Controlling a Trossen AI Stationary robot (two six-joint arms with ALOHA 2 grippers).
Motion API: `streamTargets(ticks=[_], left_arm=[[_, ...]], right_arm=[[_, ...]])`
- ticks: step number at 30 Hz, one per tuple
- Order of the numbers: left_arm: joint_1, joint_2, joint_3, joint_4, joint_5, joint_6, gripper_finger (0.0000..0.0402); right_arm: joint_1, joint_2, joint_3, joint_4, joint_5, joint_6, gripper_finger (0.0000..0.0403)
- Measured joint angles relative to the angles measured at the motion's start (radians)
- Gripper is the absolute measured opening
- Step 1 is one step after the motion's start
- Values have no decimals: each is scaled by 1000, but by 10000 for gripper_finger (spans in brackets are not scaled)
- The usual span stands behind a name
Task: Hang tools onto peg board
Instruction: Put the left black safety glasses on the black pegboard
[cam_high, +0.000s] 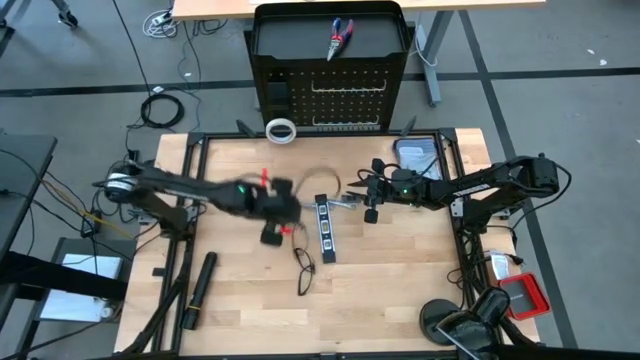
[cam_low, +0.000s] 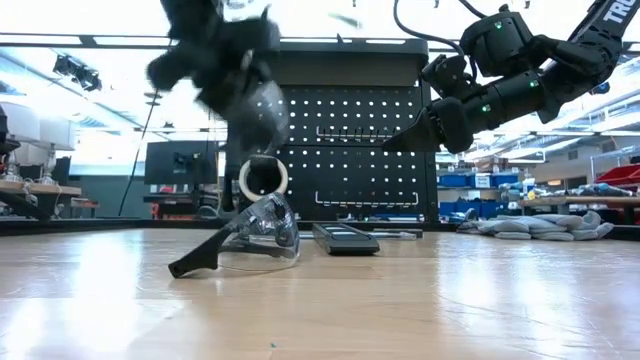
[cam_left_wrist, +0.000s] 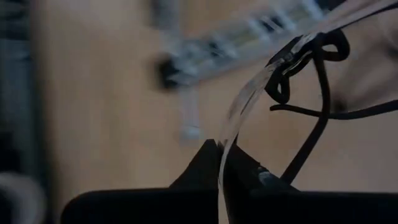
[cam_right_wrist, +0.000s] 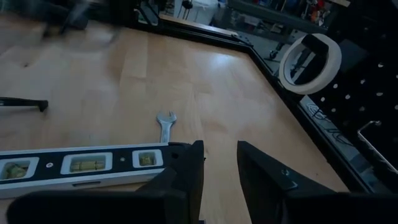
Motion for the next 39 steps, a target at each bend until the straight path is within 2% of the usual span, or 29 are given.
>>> streamTargets(ticks=[5, 12, 17, 22, 24, 39], left_arm=[[196, -85, 151, -24, -60, -114, 1], [465, -76, 391, -13, 123, -299, 0], [507, -76, 521, 116, 124, -231, 0], [525, -58, 660, 144, -3, -113, 0], [541, -38, 707, 137, -21, -99, 0], [766, 178, 968, 155, 70, -56, 0]], right_arm=[[0, 0, 0, 5, 0, -1, 106], [0, 0, 0, 9, 0, 5, 106], [-1, 0, 0, 7, 0, 8, 106], [-3, 0, 0, 10, 0, 8, 106], [-3, 0, 0, 14, 0, 8, 106], [18, 0, 0, 44, -3, 16, 106]])
